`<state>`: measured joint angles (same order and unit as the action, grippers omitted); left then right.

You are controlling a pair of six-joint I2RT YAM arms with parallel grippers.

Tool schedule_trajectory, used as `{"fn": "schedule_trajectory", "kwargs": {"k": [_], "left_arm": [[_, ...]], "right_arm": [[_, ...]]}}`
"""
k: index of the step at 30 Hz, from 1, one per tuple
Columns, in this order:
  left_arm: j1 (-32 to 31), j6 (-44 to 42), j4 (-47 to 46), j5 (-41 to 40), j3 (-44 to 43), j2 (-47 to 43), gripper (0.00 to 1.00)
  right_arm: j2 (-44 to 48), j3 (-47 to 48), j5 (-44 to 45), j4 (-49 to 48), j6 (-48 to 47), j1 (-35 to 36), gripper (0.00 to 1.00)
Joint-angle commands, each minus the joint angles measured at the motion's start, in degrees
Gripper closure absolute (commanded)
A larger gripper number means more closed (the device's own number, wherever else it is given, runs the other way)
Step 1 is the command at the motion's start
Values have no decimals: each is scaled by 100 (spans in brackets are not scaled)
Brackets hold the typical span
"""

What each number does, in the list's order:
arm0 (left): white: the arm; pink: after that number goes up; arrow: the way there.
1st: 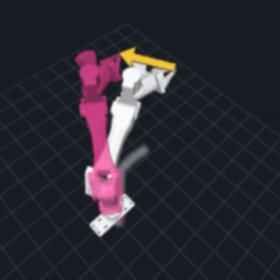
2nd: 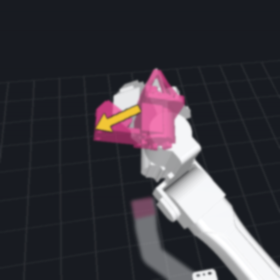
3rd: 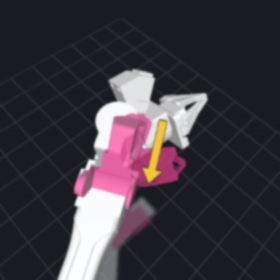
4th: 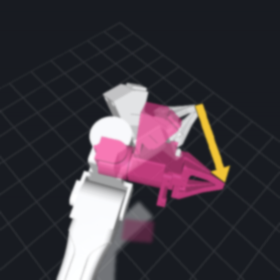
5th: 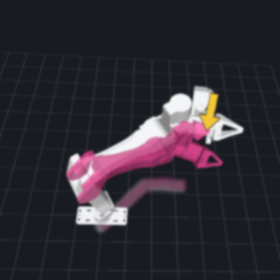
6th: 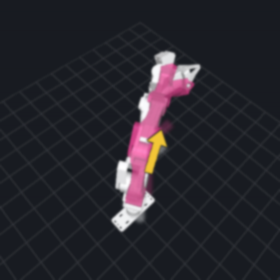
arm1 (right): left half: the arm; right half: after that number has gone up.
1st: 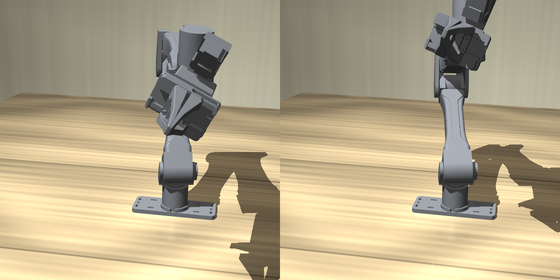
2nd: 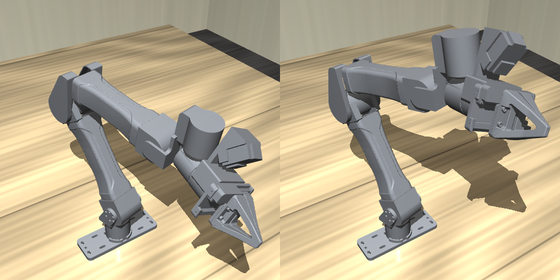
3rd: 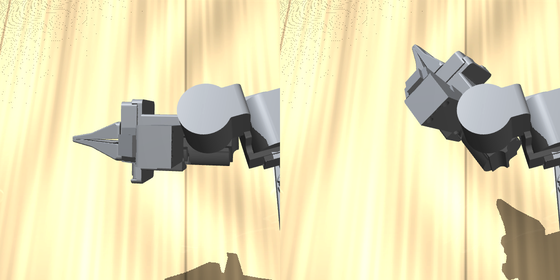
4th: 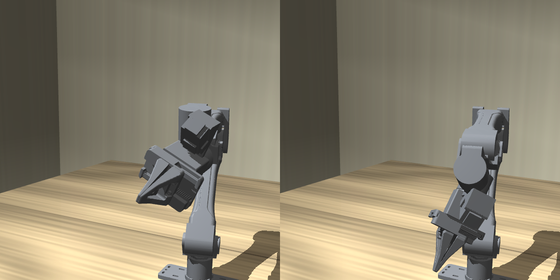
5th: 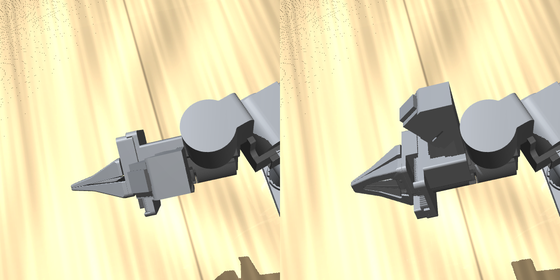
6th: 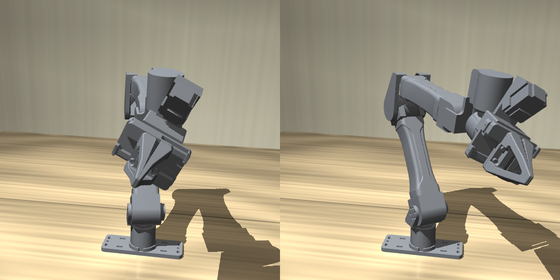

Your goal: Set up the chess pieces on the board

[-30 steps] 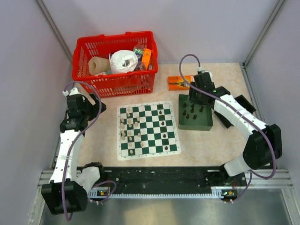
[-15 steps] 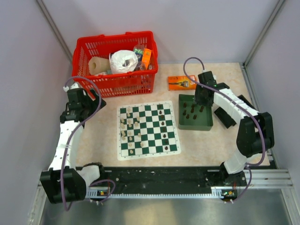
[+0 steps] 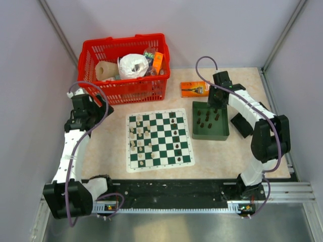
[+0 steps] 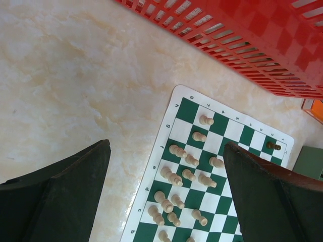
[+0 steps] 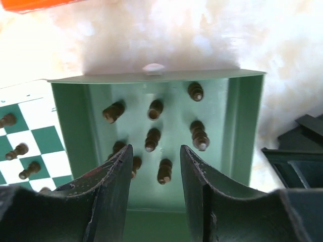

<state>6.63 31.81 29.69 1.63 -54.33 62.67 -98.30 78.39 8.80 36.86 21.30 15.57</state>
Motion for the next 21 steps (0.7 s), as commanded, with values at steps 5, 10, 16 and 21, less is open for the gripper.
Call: {"fn": "schedule_trajectory", "kwargs": {"k": [5,10,16,21], "left_arm": [[5,62,-341,-110,-157,-159,1],[5,88,-482,-356,-157,-194,1],[5,62,-596,-339,-192,-107,1],[5,-8,-526,-295,-289,8,1]], "right_arm": [[12,212,-669,-66,-29,165,57],[390,-332,-546,146,32,262,57],[523,-579,-862,207,-222,516,57],[277,-526,-853,181,-302,763,59]]}}
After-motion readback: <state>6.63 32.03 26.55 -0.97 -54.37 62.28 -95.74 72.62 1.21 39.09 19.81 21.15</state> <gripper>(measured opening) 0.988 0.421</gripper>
